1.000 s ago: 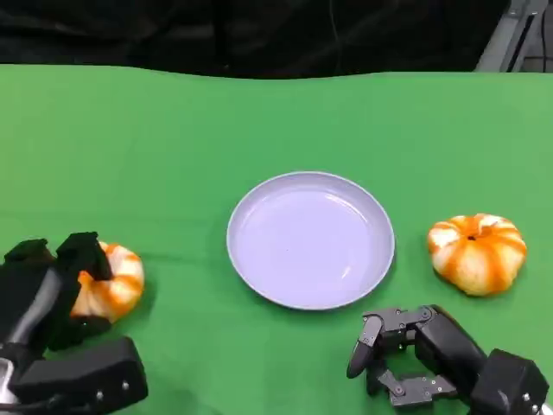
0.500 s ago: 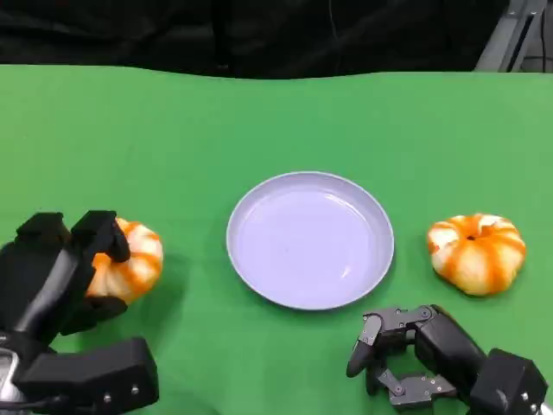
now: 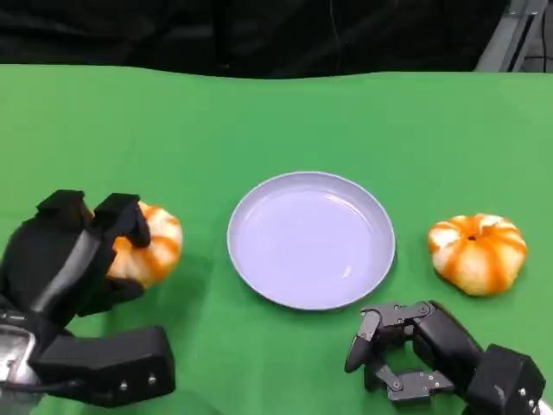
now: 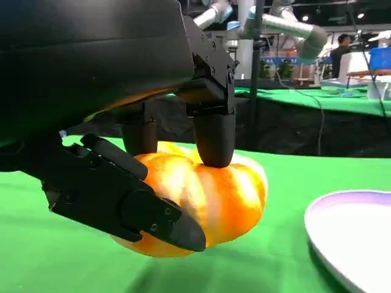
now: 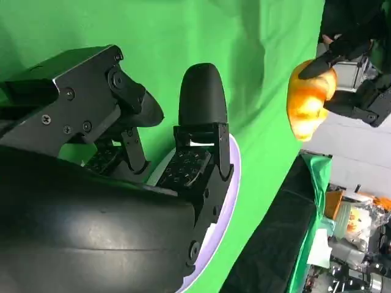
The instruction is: Grasp the bread from the table and place it into the plate.
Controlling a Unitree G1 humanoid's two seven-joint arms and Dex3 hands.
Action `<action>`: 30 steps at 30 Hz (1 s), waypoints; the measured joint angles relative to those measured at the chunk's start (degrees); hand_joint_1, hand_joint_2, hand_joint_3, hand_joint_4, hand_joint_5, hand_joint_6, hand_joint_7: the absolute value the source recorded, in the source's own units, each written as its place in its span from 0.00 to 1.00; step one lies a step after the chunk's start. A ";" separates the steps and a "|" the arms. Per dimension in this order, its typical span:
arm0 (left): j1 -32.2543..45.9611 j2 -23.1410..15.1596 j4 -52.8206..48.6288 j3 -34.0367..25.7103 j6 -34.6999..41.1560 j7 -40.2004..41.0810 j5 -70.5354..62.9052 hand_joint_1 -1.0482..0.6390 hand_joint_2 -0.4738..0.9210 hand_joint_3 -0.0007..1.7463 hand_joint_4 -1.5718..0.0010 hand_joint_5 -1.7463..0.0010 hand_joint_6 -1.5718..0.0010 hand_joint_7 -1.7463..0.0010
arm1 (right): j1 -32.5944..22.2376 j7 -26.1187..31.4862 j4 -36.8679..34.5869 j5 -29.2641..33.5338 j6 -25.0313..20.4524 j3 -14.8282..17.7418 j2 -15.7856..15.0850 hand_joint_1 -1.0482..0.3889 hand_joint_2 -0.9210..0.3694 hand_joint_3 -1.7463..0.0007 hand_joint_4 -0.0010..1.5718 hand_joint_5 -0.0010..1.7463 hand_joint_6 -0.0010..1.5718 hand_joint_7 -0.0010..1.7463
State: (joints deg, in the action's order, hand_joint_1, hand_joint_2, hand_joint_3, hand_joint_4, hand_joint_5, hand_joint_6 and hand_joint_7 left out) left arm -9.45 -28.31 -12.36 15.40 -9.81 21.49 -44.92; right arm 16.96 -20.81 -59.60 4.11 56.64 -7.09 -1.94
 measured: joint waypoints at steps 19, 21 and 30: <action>-4.56 2.66 -0.85 1.15 -2.89 1.03 -3.54 0.57 0.91 0.00 0.64 0.00 0.70 0.02 | 0.26 0.20 -0.53 -0.01 0.00 0.00 0.04 0.87 0.27 0.38 0.62 0.80 0.61 0.62; -4.77 2.88 -0.69 1.17 -3.14 1.04 -3.65 0.57 0.91 0.00 0.64 0.00 0.70 0.02 | 0.43 0.20 -0.68 -0.01 0.00 0.00 0.04 0.87 0.27 0.38 0.62 0.80 0.61 0.62; -5.45 3.86 0.78 1.20 -3.55 1.03 -4.75 0.57 0.91 0.00 0.63 0.00 0.71 0.00 | 0.69 0.15 -0.96 -0.08 0.00 0.01 0.04 0.86 0.27 0.38 0.63 0.79 0.61 0.62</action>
State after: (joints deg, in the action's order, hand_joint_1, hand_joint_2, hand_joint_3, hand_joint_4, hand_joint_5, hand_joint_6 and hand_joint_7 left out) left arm -14.90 -24.45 -11.59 16.60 -13.37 22.52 -49.66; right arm 17.65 -20.66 -60.56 4.03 56.64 -7.07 -1.89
